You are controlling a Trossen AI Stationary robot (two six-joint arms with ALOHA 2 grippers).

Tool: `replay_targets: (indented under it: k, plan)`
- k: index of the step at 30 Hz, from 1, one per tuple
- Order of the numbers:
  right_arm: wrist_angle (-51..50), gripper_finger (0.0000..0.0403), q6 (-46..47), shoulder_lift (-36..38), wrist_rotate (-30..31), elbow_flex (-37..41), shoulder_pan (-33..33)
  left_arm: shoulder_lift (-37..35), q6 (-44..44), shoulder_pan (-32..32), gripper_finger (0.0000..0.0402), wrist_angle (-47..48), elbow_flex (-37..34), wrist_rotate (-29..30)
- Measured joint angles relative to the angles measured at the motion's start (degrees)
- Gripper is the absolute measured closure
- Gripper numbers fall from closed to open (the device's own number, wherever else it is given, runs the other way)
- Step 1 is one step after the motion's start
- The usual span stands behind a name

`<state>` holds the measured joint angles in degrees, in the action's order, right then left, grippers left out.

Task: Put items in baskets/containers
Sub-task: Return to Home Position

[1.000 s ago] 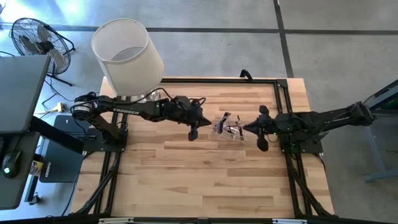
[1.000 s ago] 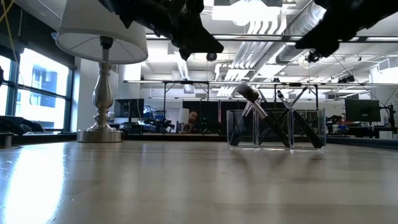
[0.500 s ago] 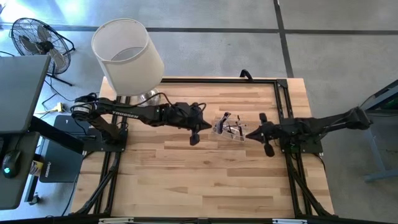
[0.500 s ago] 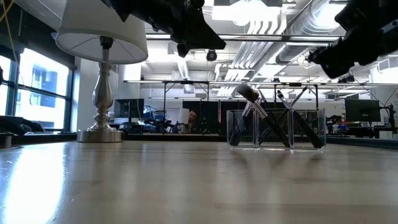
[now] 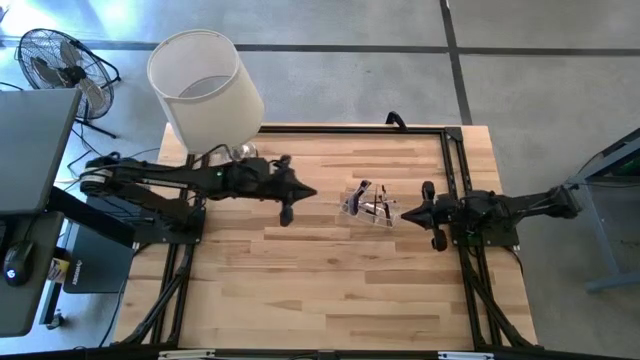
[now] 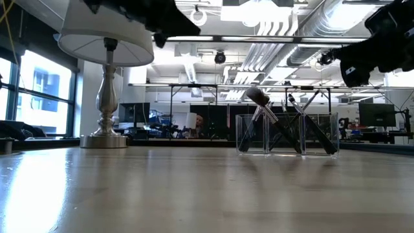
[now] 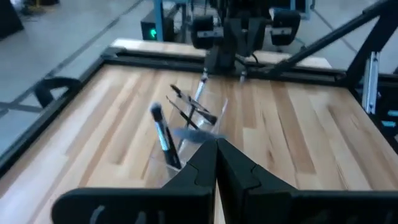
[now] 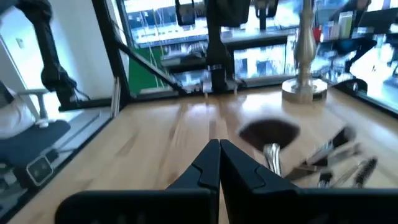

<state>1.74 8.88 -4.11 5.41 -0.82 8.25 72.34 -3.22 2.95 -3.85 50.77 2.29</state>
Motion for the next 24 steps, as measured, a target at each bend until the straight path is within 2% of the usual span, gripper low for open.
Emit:
replay_targets:
  k: [4, 11, 17, 24]
  plan:
    - [0.2, 0.0403, -1.9, 3.9, 1.4, 0.0, 0.0, -4.8, -0.7, 0.0, 0.0401, -0.1, -4.3, 2.1]
    - [0.8, 0.0403, -2.5, 3.9, 6.9, 0.0, 0.0, -14.9, -1.7, 0.0, 0.0401, -0.4, -12.4, 4.1]
    - [1.6, 0.0399, -3.6, 3.3, 14.2, 0.0, 0.0, -27.0, -3.1, 0.0, 0.0401, -0.8, -21.5, 5.4]
    - [2.3, 0.0395, -3.9, 3.1, 14.1, 0.1, 0.0, -39.8, -3.2, 0.0, 0.0401, -0.8, -31.8, 2.8]
